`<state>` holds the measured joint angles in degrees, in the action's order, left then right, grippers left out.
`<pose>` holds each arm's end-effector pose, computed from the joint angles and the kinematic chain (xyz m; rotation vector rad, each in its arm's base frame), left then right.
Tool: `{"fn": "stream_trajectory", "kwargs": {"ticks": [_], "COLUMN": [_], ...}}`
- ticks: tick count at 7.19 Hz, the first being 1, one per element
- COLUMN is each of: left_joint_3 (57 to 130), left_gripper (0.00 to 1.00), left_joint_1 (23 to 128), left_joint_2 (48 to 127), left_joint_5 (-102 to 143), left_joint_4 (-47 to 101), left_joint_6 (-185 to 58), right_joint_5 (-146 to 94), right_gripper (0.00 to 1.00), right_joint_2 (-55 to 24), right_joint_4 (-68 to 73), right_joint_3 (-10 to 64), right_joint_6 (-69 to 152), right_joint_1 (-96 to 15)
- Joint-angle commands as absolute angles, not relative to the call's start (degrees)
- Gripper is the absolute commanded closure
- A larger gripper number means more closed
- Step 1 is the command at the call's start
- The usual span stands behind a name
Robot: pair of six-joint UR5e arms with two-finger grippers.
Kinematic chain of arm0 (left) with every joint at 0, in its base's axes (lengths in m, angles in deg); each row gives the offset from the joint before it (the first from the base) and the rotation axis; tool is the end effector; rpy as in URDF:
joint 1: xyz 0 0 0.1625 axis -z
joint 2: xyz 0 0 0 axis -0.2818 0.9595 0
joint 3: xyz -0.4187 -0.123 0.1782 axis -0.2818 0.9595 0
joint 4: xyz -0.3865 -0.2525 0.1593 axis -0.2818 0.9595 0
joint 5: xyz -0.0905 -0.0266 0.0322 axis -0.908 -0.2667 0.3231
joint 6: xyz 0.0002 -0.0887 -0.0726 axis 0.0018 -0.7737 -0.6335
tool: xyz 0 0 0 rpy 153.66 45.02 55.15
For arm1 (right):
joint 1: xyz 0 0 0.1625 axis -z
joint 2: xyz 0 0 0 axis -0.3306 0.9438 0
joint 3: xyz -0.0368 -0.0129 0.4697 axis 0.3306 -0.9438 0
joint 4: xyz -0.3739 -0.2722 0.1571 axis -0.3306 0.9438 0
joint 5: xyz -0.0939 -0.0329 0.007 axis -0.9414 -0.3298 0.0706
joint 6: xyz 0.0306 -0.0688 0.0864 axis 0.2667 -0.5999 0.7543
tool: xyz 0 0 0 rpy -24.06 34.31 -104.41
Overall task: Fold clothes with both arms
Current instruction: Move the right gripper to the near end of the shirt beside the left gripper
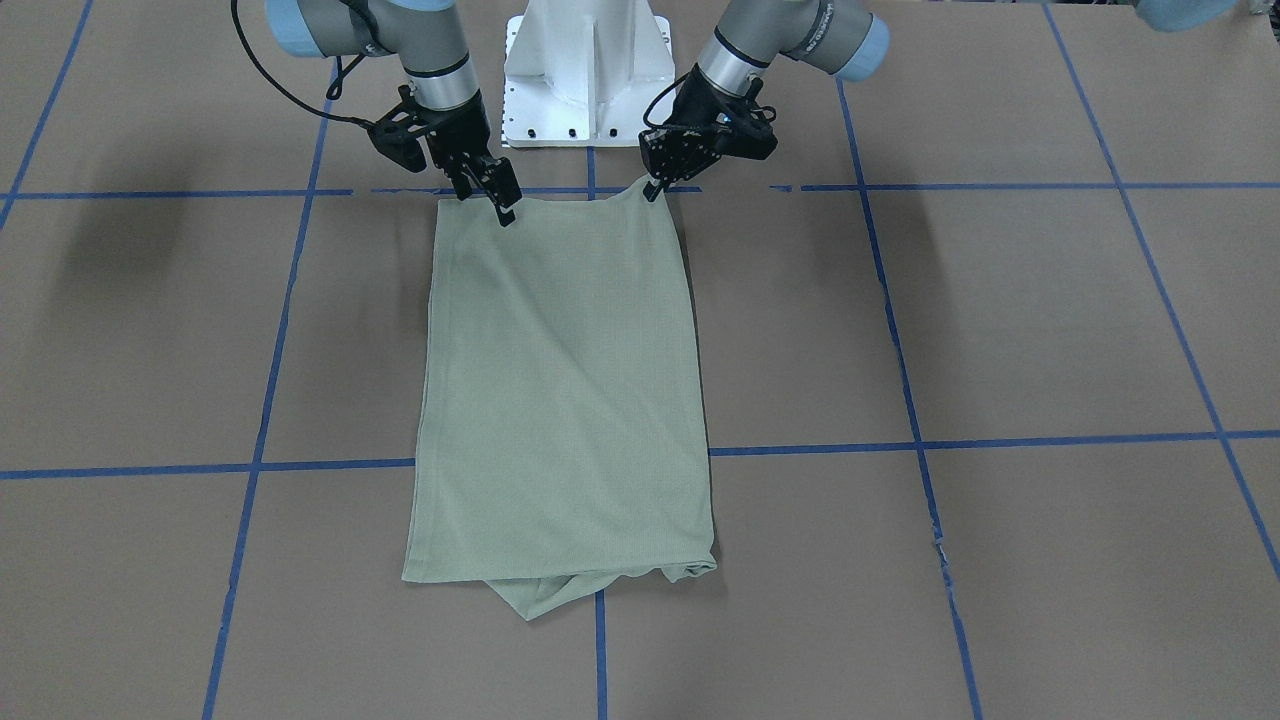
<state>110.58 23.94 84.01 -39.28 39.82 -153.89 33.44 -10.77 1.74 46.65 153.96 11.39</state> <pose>0.6309 -0.2360 0.2868 0.0446 1.2938 -0.4394 -0.6213 -0.2360 0.3204 -0.1311 -0.9272 0.8232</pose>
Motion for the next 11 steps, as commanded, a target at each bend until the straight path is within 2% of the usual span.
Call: {"fn": "stream_trajectory", "kwargs": {"ticks": [1,4,5,6,7,8,9,11], "left_joint_3": [110.6,110.7,110.7,110.7,110.7,110.7,110.7,110.7], "left_gripper": [1.0,1.0,1.0,1.0,1.0,1.0,1.0,1.0], "left_joint_1": [24.0,23.9,23.9,24.0,24.0,24.0,23.9,23.9], "left_joint_2": [84.0,84.0,84.0,84.0,84.0,84.0,84.0,84.0], "left_joint_5": [-39.4,-39.4,-39.4,-39.4,-39.4,-39.4,-39.4,-39.4], "left_joint_4": [39.8,39.8,39.8,39.8,39.8,39.8,39.8,39.8], "left_joint_6": [-153.9,-153.9,-153.9,-153.9,-153.9,-153.9,-153.9,-153.9], "right_joint_5": [32.8,30.4,30.4,30.4,30.4,30.4,30.5,30.5], "right_gripper": [0.06,0.09,0.15,0.25,0.39,0.64,1.0,1.0], "right_joint_2": [-10.8,-11.6,-13.0,-13.7,-14.0,-14.2,-14.5,-14.4], "right_joint_4": [1.8,1.8,1.8,1.7,1.7,1.7,1.7,1.7], "right_joint_3": [46.3,45.3,44.4,43.7,43.4,43.6,44.0,44.9], "right_joint_6": [154.0,154.0,154.1,154.1,154.1,155.2,156.1,156.1], "right_joint_1": [11.7,12.4,12.4,12.4,12.4,12.2,12.1,11.7]}}
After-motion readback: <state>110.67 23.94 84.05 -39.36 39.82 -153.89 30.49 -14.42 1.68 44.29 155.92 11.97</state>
